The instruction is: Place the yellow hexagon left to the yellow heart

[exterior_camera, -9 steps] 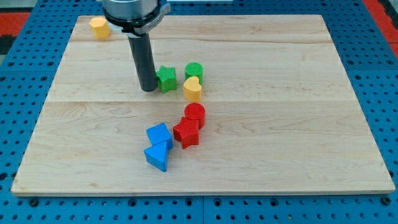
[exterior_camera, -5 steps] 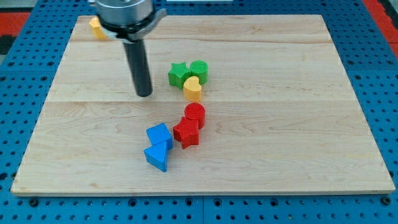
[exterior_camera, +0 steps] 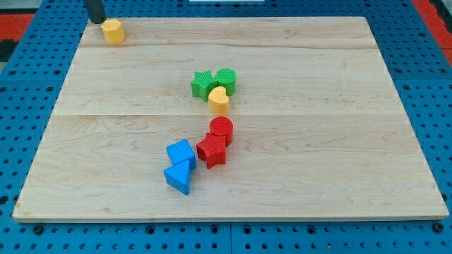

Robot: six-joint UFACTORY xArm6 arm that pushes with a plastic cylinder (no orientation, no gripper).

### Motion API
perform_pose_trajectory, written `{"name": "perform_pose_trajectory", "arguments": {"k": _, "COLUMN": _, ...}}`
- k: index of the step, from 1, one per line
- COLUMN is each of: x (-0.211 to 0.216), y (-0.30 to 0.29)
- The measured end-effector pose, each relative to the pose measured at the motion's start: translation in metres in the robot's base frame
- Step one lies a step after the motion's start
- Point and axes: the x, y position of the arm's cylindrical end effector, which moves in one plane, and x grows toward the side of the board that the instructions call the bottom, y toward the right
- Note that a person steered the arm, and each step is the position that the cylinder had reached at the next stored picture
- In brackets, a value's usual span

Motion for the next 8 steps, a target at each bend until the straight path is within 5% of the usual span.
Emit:
{"name": "perform_pose_trajectory", "arguments": {"k": 1, "x": 0.027, "y": 0.036}}
{"name": "perform_pose_trajectory", "arguments": {"k": 3, "x": 0.022, "y": 0.021}}
{"name": "perform_pose_trajectory", "arguments": {"k": 4, "x": 0.068, "y": 0.059}}
{"name": "perform_pose_trajectory", "arguments": {"k": 8, "x": 0.143, "y": 0.092}}
